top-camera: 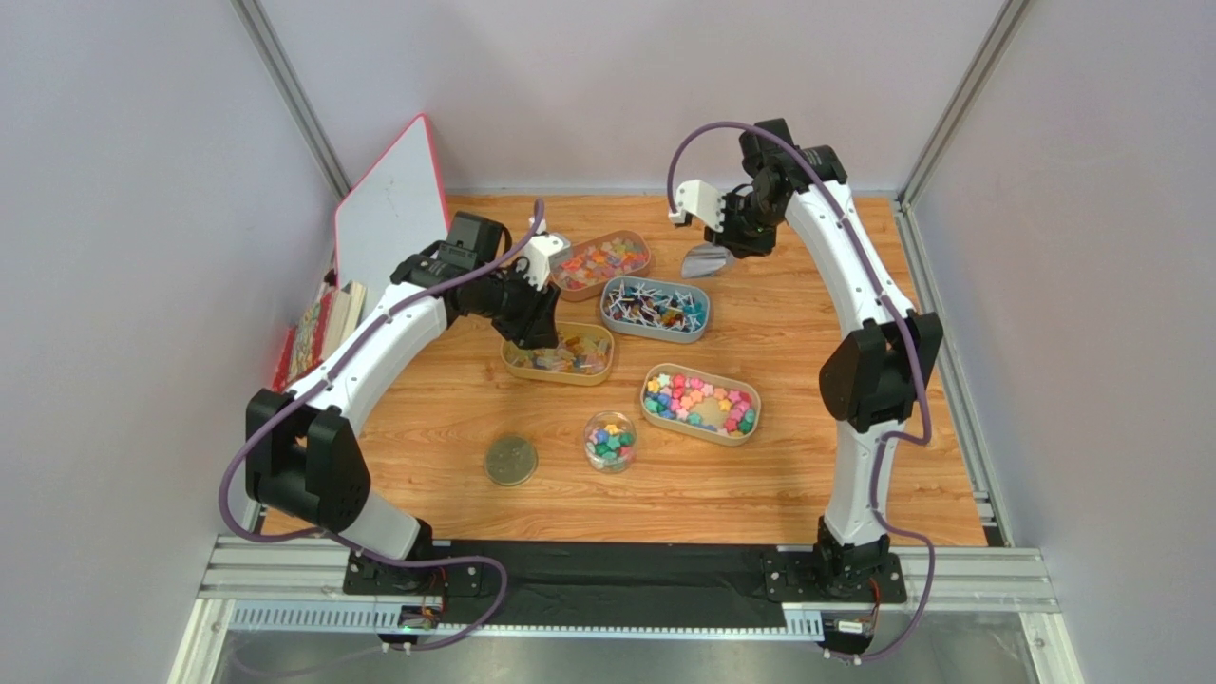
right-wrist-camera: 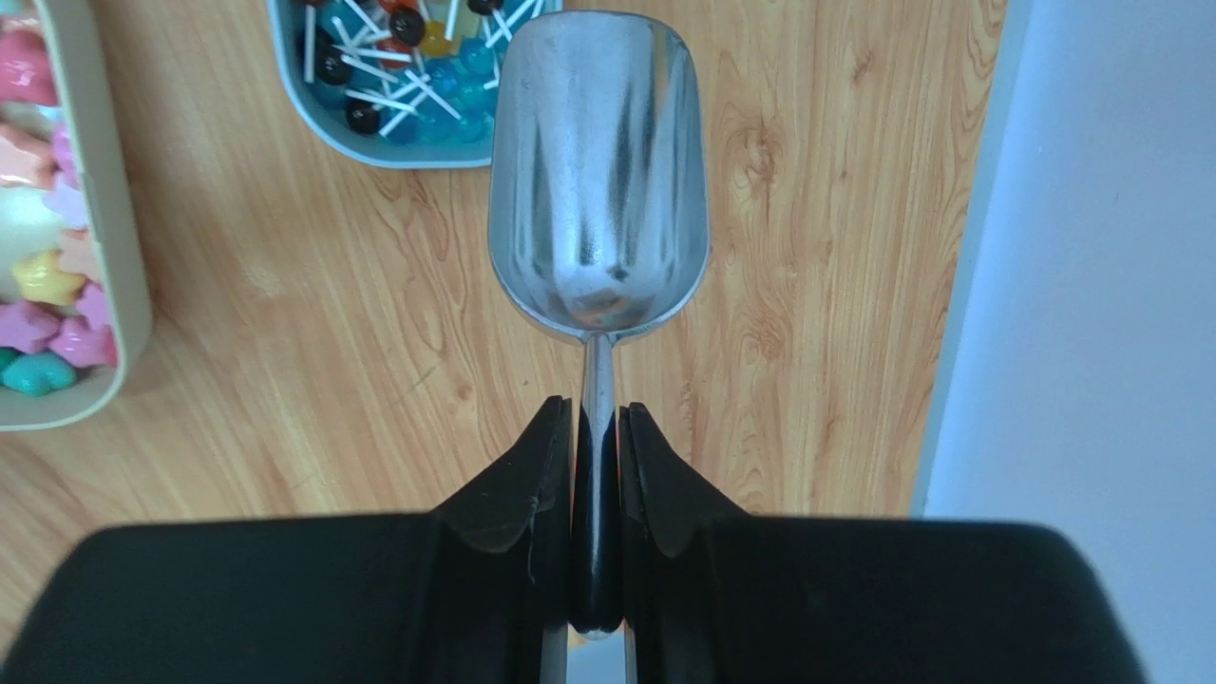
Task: Pack the candies
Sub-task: Scoop the fake candies from the storage box.
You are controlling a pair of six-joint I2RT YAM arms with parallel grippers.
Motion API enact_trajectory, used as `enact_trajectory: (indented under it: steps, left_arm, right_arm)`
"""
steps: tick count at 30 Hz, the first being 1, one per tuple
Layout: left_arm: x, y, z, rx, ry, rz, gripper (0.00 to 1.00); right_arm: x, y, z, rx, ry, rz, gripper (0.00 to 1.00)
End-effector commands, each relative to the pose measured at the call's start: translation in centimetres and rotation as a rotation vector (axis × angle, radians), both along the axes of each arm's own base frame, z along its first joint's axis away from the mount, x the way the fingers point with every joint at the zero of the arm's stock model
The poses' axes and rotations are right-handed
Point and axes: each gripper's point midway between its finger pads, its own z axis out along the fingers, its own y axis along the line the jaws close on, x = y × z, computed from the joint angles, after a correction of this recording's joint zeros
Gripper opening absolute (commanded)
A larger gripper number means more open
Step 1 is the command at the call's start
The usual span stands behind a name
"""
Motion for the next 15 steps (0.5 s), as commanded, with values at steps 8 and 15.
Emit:
enact_trajectory:
  steps: [8,15]
  left_arm:
    - [0.0,0.4,0.0,0.022,-0.049,-0.024,0.49]
    - [0.2,0.0,0.0,-0.004,-0.054,-0.028,0.49]
  right_arm:
    - [-6.9,-2.5,-2.5,-0.181,0.296,0.113,0.00]
    - [-8.7,-2.9,-3.8,-0.267,0.364,0.090,0.00]
